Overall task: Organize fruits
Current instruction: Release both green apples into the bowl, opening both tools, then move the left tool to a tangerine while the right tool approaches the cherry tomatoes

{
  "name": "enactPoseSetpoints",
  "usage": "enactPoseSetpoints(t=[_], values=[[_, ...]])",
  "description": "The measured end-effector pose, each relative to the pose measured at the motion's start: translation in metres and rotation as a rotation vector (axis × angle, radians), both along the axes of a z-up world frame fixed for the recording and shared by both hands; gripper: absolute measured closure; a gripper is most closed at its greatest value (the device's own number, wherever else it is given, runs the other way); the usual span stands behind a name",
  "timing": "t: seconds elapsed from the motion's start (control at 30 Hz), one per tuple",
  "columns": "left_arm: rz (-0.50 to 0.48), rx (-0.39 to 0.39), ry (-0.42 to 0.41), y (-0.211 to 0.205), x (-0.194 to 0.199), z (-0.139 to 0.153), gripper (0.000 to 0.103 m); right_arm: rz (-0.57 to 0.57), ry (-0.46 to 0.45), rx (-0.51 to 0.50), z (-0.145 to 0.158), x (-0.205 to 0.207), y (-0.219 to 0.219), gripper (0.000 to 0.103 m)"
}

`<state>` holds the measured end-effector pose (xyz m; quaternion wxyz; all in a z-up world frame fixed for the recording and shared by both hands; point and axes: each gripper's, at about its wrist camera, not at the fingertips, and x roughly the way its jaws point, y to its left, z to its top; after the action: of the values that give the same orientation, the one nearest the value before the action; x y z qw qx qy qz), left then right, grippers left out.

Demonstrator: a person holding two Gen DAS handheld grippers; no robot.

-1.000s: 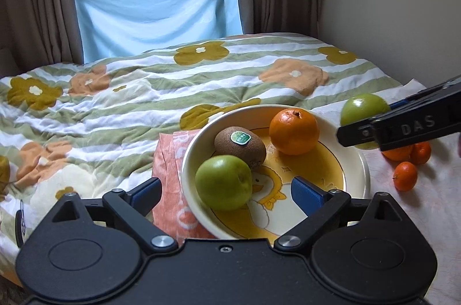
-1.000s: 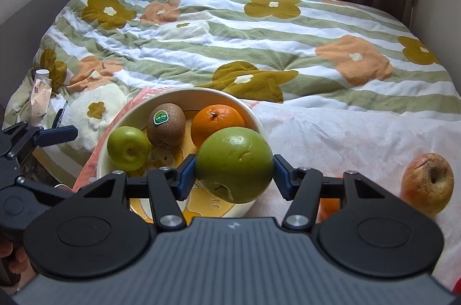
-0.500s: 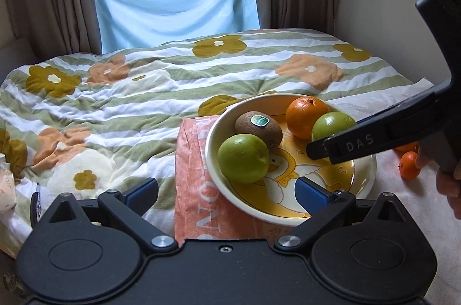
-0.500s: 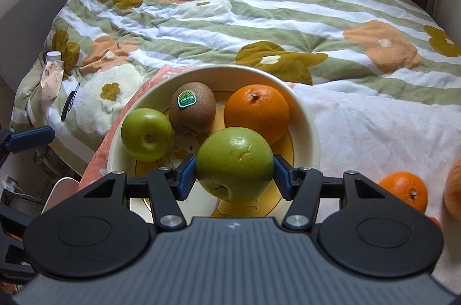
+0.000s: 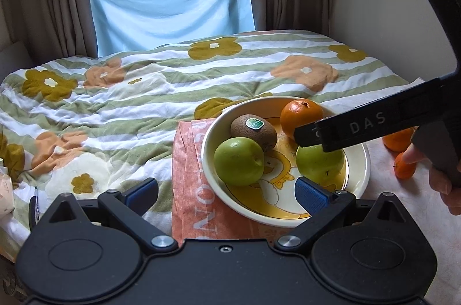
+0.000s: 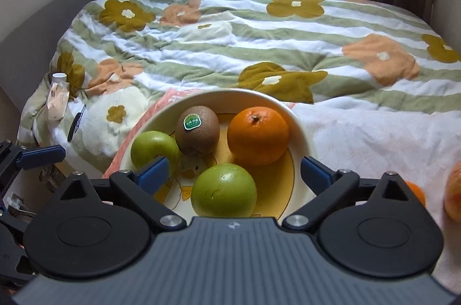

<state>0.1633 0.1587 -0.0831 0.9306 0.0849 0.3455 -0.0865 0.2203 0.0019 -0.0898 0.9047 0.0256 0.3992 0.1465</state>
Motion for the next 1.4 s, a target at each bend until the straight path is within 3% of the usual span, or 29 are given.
enactPoseSetpoints(t=[0.47,0.73,1.1,1.4], values=[[-0.036,-0.016,-0.052,-0.018,-0.017,0.031,0.0,-0.076,-0.103,-0.02,0.052,-0.042,-0.028,0.0],[-0.033,-0.028,-0.09,-0.046,-0.042,0.052,0.001,-0.14,-0.12,-0.017,0.078,-0.082,-0.078,0.0],[-0.041,-0.041,-0.09,-0.11,-0.074,0.06,0.001,-0.225,-0.11,-0.034,0.085,-0.134,-0.164,0.0],[-0.068,-0.04,-0.07,-0.169,-0.075,0.044,0.002,-0.291,-0.084,-0.068,0.068,-0.163,-0.232,0.0]])
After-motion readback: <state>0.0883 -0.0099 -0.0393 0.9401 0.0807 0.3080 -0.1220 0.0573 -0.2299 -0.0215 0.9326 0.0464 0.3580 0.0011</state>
